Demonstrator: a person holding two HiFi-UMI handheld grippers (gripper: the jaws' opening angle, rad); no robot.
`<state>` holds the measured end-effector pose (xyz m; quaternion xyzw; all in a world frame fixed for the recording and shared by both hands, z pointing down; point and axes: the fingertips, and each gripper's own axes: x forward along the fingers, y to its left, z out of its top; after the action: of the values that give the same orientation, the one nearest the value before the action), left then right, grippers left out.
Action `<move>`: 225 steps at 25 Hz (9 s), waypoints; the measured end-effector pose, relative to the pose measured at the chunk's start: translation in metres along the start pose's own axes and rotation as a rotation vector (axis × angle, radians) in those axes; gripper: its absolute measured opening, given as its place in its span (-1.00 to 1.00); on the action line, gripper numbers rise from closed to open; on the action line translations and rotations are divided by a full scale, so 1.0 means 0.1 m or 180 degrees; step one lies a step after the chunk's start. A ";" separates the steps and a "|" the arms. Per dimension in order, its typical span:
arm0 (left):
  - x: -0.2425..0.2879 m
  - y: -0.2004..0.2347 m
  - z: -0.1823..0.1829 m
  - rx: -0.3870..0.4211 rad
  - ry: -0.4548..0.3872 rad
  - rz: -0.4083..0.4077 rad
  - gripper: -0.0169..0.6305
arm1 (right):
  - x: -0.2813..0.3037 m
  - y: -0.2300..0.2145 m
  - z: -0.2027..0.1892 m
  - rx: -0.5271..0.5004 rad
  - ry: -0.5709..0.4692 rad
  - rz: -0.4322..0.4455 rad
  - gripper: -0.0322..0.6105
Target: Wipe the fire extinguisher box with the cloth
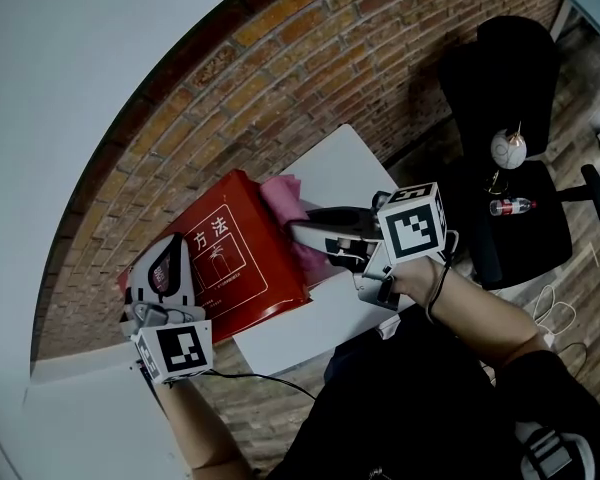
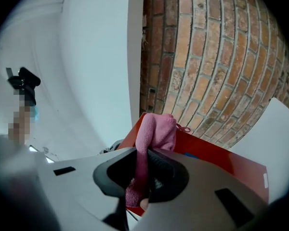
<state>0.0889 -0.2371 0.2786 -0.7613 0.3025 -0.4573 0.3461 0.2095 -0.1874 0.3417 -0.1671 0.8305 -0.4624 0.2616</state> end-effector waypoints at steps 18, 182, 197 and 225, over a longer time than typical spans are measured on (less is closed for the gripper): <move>0.00 0.00 -0.03 -0.0054 -0.0019 0.0029 -0.89 | -0.06 0.31 -0.08 0.0196 -0.0003 0.0158 -0.70; 0.02 0.00 -0.04 0.0008 0.0035 -0.0023 -0.89 | -1.50 -3.72 -2.34 0.0107 0.0966 -0.2668 -0.70; -0.37 0.11 0.07 0.0330 -0.0701 0.0626 -0.89 | -1.70 -2.54 -1.88 -0.0199 -0.0230 -0.2969 -0.70; -1.06 -0.10 0.21 0.1794 -0.2622 -0.0198 -0.89 | -0.85 0.32 -2.06 -0.0868 -0.2445 -0.2622 -0.70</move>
<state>0.0671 -0.1438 0.2279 -0.7642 -0.0174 -0.1927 0.6153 0.1553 0.0132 0.4281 -0.6647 0.5945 -0.3211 0.3188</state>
